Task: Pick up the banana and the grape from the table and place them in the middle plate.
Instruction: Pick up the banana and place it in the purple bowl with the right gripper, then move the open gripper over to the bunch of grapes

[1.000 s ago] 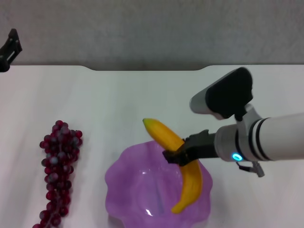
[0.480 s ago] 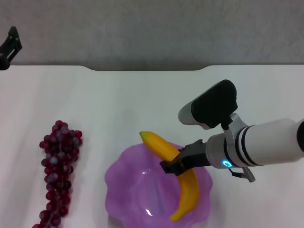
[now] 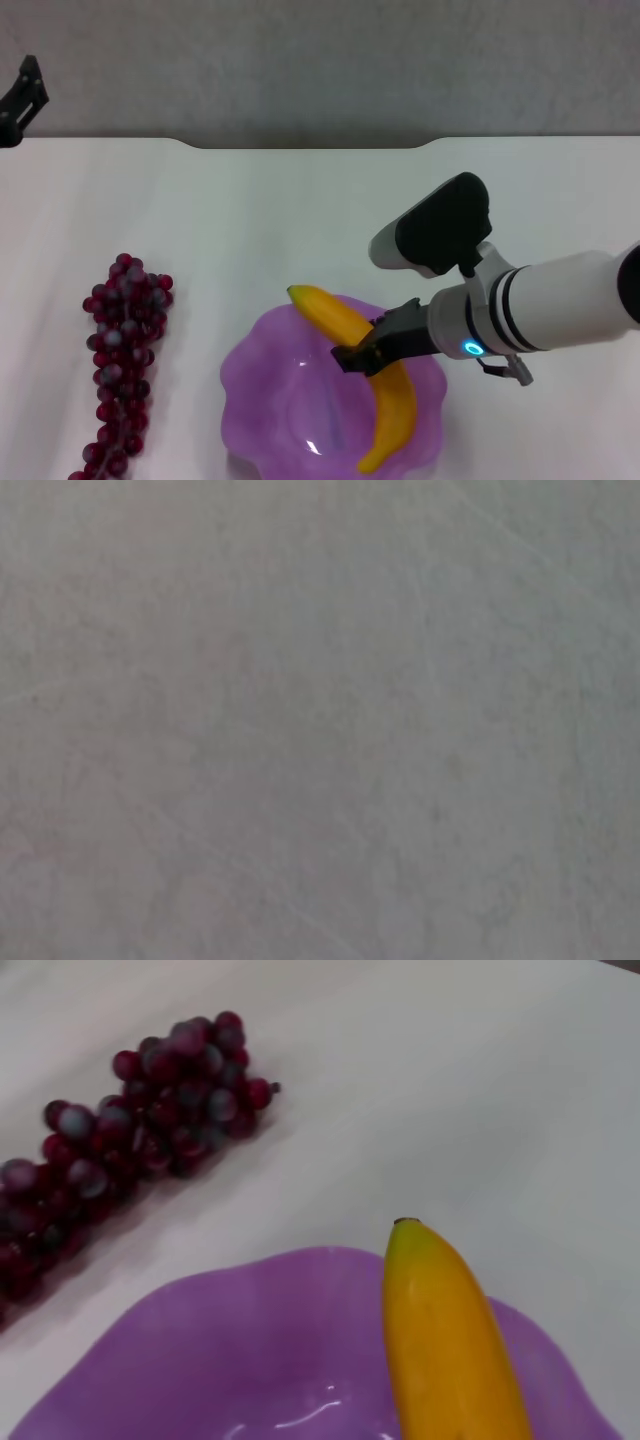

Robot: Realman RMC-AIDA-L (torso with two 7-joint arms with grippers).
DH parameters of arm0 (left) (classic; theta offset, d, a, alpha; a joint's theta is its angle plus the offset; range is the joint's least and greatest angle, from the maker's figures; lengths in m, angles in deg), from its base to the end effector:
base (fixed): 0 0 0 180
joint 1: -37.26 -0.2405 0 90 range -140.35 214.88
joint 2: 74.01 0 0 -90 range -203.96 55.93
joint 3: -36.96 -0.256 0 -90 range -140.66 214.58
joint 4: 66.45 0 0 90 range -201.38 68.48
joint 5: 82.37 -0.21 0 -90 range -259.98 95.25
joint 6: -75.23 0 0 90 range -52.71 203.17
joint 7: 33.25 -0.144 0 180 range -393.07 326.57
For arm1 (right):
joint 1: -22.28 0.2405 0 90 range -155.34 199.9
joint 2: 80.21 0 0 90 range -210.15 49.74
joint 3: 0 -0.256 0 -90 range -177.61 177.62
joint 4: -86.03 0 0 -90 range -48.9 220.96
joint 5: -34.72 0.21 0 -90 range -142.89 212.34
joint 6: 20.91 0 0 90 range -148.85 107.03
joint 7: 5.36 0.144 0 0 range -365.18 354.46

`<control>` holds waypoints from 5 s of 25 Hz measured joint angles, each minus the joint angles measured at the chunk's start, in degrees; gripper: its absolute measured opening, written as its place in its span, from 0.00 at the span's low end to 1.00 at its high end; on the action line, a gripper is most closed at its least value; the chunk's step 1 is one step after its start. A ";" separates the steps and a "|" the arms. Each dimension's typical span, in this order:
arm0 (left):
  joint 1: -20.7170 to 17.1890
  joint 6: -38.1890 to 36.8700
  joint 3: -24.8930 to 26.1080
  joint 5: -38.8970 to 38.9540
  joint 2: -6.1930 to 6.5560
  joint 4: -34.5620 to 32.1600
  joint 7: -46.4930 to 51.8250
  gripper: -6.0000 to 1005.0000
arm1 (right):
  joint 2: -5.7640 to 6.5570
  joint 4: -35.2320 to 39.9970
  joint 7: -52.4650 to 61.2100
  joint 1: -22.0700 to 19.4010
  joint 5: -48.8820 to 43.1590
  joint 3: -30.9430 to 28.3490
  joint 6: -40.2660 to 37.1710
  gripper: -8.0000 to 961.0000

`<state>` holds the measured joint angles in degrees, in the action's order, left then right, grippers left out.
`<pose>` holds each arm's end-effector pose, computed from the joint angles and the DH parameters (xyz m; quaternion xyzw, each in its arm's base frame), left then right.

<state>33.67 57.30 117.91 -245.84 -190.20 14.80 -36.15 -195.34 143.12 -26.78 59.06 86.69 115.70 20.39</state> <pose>-0.2419 0.3326 0.0846 -0.6744 -0.2084 -0.2758 0.6524 0.1815 0.3599 -0.1160 -0.9254 0.3088 -0.0576 0.2122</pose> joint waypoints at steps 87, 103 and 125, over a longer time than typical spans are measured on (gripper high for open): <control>23.66 66.70 9.75 -0.78 -0.05 -6.69 -2.64 0.85 | 0.36 35.60 -16.51 -45.96 0.91 -10.89 -50.87 0.60; 27.28 63.66 6.56 4.35 -0.17 -12.28 -5.17 0.85 | 0.35 35.23 -16.53 -45.31 0.82 -10.24 -50.95 0.60; 28.49 61.80 6.82 5.62 -0.16 -14.55 -5.72 0.85 | 0.27 26.75 -16.46 -43.08 1.20 -11.54 -51.80 0.61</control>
<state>62.15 119.10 124.73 -240.22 -190.36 0.25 -41.86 -195.08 169.87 -43.24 15.98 87.90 104.16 -31.41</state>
